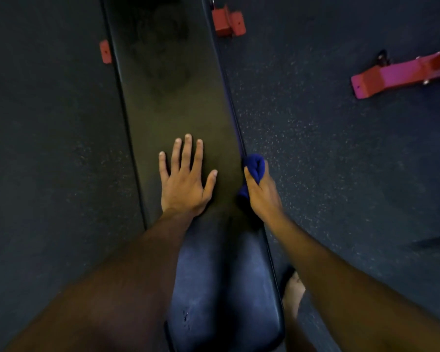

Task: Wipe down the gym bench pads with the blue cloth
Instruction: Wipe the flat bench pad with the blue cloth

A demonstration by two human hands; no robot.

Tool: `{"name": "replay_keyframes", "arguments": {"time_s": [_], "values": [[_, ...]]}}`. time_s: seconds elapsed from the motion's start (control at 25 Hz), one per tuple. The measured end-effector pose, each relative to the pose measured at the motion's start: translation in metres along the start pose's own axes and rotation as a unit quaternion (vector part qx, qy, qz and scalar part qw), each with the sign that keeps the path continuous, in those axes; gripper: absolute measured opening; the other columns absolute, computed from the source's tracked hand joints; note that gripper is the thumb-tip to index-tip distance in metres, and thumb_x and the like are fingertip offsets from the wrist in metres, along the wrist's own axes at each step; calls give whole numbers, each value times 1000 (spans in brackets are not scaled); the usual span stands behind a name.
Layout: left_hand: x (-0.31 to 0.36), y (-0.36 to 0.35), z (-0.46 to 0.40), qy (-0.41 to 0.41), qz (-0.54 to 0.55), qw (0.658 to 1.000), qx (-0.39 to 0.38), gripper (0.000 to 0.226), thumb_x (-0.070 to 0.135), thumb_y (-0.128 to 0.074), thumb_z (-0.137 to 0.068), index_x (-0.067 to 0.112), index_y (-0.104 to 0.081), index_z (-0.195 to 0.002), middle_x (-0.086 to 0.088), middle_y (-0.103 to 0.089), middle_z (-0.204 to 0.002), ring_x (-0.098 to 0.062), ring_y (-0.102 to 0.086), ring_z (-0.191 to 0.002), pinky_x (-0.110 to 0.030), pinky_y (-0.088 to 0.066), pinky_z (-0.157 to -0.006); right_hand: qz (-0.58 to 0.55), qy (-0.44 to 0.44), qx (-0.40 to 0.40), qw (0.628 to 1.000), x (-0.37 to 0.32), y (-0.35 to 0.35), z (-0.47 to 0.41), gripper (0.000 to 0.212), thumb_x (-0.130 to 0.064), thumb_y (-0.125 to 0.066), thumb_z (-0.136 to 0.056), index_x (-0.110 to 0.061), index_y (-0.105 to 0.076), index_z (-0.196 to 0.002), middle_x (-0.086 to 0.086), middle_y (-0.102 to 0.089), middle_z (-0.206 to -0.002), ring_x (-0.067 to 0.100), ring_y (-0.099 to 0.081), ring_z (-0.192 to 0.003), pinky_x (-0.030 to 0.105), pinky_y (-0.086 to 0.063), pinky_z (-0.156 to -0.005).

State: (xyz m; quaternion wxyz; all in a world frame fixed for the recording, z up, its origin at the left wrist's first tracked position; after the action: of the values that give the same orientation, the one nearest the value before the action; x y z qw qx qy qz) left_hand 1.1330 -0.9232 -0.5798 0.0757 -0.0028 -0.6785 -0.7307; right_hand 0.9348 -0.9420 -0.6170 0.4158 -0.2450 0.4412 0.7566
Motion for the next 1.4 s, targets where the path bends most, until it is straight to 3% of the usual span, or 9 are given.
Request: {"name": "replay_keyframes", "arguments": {"time_s": [0.12,0.24,0.32,0.44,0.52,0.6,0.96,1.2,1.4], "values": [[-5,2,1,17,-7,1000,12,74,62,-32,-99,20,-31,-159,-8,-27,-166,-29,-22,-154,-57,-14,-123,-22,23,-7,999,-19,-5,-27,24,-54,-45,-98,-48,-41,-120,-25,-51,-92,-10,-52,-77,8,-33,-61],[-6,31,-52,0,-7,998,63,59,65,-37,-98,22,-54,-134,-9,-55,-134,-33,-51,-121,-53,-33,-104,-52,54,-27,997,-16,20,-19,19,-44,-50,-100,-55,-43,-113,-18,-58,-106,-13,-55,-92,8,-39,-74],[-21,46,-118,4,3,998,55,57,59,-37,-101,23,-49,-144,-9,-48,-148,-32,-44,-137,-55,-27,-113,-73,63,-19,995,-18,37,-23,22,-39,-52,-101,-52,-44,-116,-10,-62,-113,-3,-59,-102,13,-41,-83],[-46,29,-192,47,22,999,-5,66,55,-28,-105,25,-19,-163,-2,-11,-172,-22,-4,-159,-56,-4,-127,-84,91,-26,992,-38,34,-59,28,-28,-54,-101,-29,-48,-128,-3,-59,-122,4,-57,-111,12,-40,-92],[-52,16,-199,53,15,998,24,67,56,-24,-104,26,-17,-164,-1,-12,-172,-21,-5,-159,-54,-3,-127,-74,114,-65,989,-60,5,-81,34,-21,-56,-100,-25,-47,-132,-5,-54,-128,-3,-52,-114,8,-36,-98],[-51,16,-192,36,4,998,52,67,56,-27,-103,25,-21,-163,-3,-17,-171,-23,-10,-159,-55,-7,-127,-72,86,-52,992,-67,-15,-91,34,-26,-56,-100,-25,-47,-133,-6,-52,-129,6,-53,-116,21,-41,-101],[-49,19,-197,22,-3,998,61,69,54,-30,-102,21,-24,-163,-6,-18,-171,-25,-11,-159,-57,-7,-126,-49,90,-27,994,-200,-32,-279,37,-40,-46,-101,-20,-43,-132,5,-56,-125,20,-58,-105,32,-42,-79],[-48,22,-195,28,9,999,42,71,54,-31,-102,20,-23,-163,-6,-17,-171,-26,-10,-159,-58,-6,-126,-101,62,-40,992,-106,-23,-163,43,-41,-53,-98,-29,-45,-138,-5,-53,-136,5,-51,-122,21,-39,-102],[-49,22,-197,29,6,999,40,70,53,-30,-102,20,-22,-163,-6,-17,-171,-26,-10,-159,-58,-6,-126,-44,68,-56,995,-80,-17,-109,27,-56,-50,-89,-59,-44,-116,-15,-59,-122,-5,-56,-112,4,-39,-88]]}}
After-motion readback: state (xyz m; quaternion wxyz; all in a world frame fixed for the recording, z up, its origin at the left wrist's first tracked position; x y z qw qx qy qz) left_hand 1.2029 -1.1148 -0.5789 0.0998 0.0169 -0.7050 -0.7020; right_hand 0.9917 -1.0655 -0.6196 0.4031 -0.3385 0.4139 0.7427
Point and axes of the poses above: each hand's wrist, its own z-axis away from the middle knuckle, its own y-axis out of the back of the hand, x = y × z, the point moved 10 cm from there along -z, towards the middle knuckle
